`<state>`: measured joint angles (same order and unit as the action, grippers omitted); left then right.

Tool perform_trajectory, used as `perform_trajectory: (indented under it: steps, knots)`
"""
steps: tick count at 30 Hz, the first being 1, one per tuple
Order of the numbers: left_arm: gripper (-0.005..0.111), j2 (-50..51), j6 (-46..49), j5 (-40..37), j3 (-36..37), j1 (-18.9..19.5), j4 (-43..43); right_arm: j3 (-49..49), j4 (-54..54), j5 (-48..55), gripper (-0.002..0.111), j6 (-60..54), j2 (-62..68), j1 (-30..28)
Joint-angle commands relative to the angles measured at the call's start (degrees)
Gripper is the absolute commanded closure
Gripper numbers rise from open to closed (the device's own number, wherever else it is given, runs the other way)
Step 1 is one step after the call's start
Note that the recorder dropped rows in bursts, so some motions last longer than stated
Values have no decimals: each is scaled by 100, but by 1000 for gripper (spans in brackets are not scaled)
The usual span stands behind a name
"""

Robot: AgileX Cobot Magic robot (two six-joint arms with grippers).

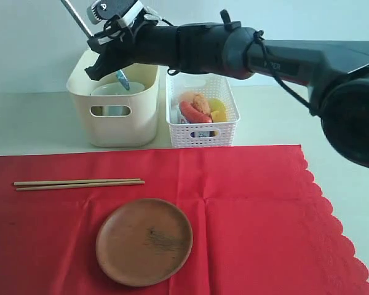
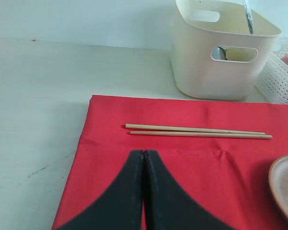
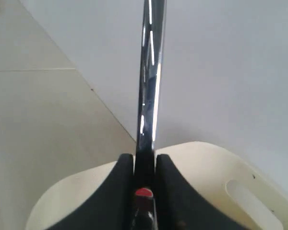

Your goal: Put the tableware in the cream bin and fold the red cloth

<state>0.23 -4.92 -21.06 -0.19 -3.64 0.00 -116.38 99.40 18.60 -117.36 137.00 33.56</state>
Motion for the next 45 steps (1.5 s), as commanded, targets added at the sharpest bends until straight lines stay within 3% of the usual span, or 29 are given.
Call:
perform_trajectory:
  steps: [1,4,10,13,19,27,33,45]
  knots:
    - [107,-23,11,59,19,-34,-71,-178,54,-373,108,34,223,147]
    - [107,-23,11,59,19,-34,-71,-178,54,-373,103,225,325,175]
    - [107,-23,11,59,19,-34,-71,-178,54,-543,62,451,376,236]
    - [107,-23,11,59,19,-34,-71,-178,54,-507,52,596,301,236]
    - [107,-23,11,59,19,-34,-71,-178,54,-212,52,1539,23,236]
    - [107,-23,11,59,19,-34,-71,-178,54,1687,52,2231,-341,239]
    - [107,-23,11,59,19,-34,-71,-178,-6,2708,52,3378,-439,239]
    - [107,-23,11,59,19,-34,-71,-178,-2549,3967,52,5237,-539,249]
